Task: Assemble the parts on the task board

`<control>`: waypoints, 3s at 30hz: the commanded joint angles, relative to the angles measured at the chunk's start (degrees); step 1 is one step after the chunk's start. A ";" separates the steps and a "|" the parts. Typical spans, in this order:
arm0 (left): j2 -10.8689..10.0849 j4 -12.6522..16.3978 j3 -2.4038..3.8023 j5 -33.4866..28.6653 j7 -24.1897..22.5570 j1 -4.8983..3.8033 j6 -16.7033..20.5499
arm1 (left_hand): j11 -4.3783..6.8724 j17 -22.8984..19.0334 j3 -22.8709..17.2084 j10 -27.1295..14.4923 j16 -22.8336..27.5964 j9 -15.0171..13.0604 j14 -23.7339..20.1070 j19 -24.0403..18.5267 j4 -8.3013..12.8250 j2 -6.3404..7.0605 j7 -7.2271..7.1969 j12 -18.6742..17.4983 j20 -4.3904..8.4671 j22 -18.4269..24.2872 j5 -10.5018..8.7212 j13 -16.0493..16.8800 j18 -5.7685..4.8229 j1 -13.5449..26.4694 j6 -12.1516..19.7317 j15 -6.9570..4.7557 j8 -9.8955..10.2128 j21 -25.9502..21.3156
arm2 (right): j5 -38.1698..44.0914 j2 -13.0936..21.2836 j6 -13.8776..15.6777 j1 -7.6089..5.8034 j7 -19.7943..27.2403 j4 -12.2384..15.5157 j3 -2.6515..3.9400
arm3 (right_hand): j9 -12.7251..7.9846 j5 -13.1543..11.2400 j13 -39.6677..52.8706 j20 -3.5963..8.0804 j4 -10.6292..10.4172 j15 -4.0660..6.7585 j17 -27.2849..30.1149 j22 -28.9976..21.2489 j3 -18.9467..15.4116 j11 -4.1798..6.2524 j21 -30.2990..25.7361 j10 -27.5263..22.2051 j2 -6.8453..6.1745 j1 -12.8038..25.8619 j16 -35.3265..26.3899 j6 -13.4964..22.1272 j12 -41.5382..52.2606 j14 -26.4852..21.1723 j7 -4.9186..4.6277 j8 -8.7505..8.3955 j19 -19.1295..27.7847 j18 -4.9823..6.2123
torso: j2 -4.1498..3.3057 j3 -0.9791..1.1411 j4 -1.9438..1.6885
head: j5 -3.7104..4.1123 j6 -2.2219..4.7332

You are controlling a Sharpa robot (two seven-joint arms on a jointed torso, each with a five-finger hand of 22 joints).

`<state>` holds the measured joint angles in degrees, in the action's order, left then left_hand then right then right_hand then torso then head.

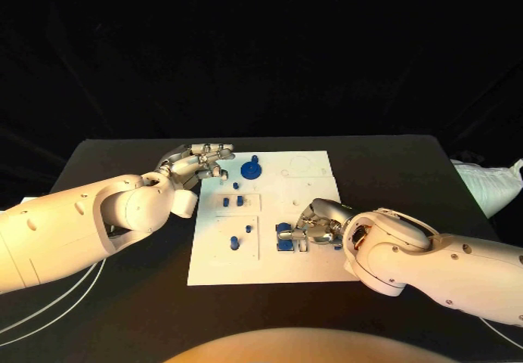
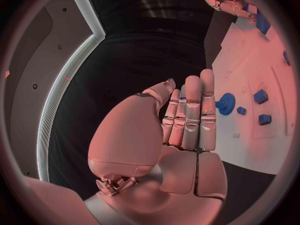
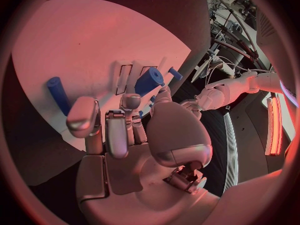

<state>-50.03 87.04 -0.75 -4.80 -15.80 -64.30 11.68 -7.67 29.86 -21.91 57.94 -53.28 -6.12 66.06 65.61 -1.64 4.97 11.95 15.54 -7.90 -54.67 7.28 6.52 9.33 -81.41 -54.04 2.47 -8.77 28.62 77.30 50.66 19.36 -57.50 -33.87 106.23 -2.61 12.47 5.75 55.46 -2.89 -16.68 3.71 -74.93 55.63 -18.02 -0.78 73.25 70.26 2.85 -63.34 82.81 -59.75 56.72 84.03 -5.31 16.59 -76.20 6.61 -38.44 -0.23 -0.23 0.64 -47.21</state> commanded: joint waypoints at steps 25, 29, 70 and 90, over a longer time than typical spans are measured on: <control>-0.02 0.08 0.02 0.17 0.05 0.01 -1.13 | 0.03 -0.09 0.34 -0.28 -0.22 -0.02 -0.56 -0.41 0.02 -0.34 0.04 0.19 -0.10 0.06 0.07 0.08 1.06 0.05 0.26 0.01 -0.38 -0.29 | 2.87 0.02 -0.29 0.13 1.37 0.64 -0.02 | 2.63 2.45 4.67 0.51 7.17 0.19 -2.74 2.20 4.04 0.77 0.81 3.71 2.28 -14.93 0.11 -0.94 3.74 3.70 0.87 1.14 -0.89 -0.65 | 0.05 -0.07 -0.06 | 0.12 -0.34; -0.09 0.11 0.02 0.18 0.07 0.01 -1.12 | 0.03 -0.09 0.34 -0.28 -0.22 -0.02 -0.56 -0.41 0.02 -0.34 0.04 0.19 -0.10 0.06 0.07 0.08 1.06 0.05 0.26 0.01 -0.38 -0.29 | 3.03 0.17 -0.75 0.13 1.05 0.43 -0.02 | 2.67 2.48 4.89 0.52 7.06 0.20 -2.81 2.29 4.00 0.78 0.86 3.88 2.42 -14.77 0.15 -0.99 3.96 3.72 0.89 1.18 -0.93 -0.66 | 0.04 -0.04 -0.03 | 0.09 -0.41; -0.27 0.50 0.00 0.37 0.11 0.14 -1.40 | 0.03 -0.18 0.39 -0.50 -0.30 -0.04 -0.67 -0.46 0.04 -0.44 0.04 0.48 -0.14 0.13 0.10 0.10 1.07 0.13 0.42 0.03 -0.59 -0.38 | 8.25 13.47 -5.68 -0.72 4.43 2.12 -0.17 | 1.51 9.62 1.07 -0.42 6.47 -0.89 -2.59 1.87 1.73 -0.51 0.47 1.21 2.41 -15.26 -0.37 1.31 -1.13 3.52 -0.66 -3.73 -0.47 -0.56 | 0.07 -0.01 -0.03 | 3.07 0.79; -0.31 0.47 0.00 0.37 0.21 0.27 -1.50 | 0.03 -0.18 0.39 -0.50 -0.30 -0.04 -0.67 -0.46 0.04 -0.44 0.04 0.48 -0.14 0.13 0.10 0.10 1.07 0.13 0.42 0.03 -0.59 -0.38 | 14.35 12.20 -9.47 -0.23 0.39 1.49 -0.19 | 2.01 8.35 1.36 -0.26 4.86 -0.54 -2.13 1.68 0.47 -0.02 0.32 1.46 2.23 -14.19 -0.82 -0.67 -0.97 3.43 0.00 -3.43 -0.37 -0.52 | 0.06 -0.03 0.00 | 3.01 0.32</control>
<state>-50.39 87.46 -0.78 -4.63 -15.36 -64.04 11.27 -7.67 29.74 -21.91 57.94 -53.28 -6.12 65.66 65.61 -1.64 4.98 11.94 15.83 -7.90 -54.60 7.28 6.56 9.33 -81.42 -54.04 2.47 -9.22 28.62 87.91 62.97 12.26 -57.81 -31.68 107.75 -2.78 14.43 14.31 56.76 -3.11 -11.78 2.86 -74.94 57.39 -17.70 -1.28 73.60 71.64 4.97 -77.36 82.26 -59.96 55.67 84.03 -5.34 13.00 -76.83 6.61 -38.40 -0.26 -0.22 3.69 -46.87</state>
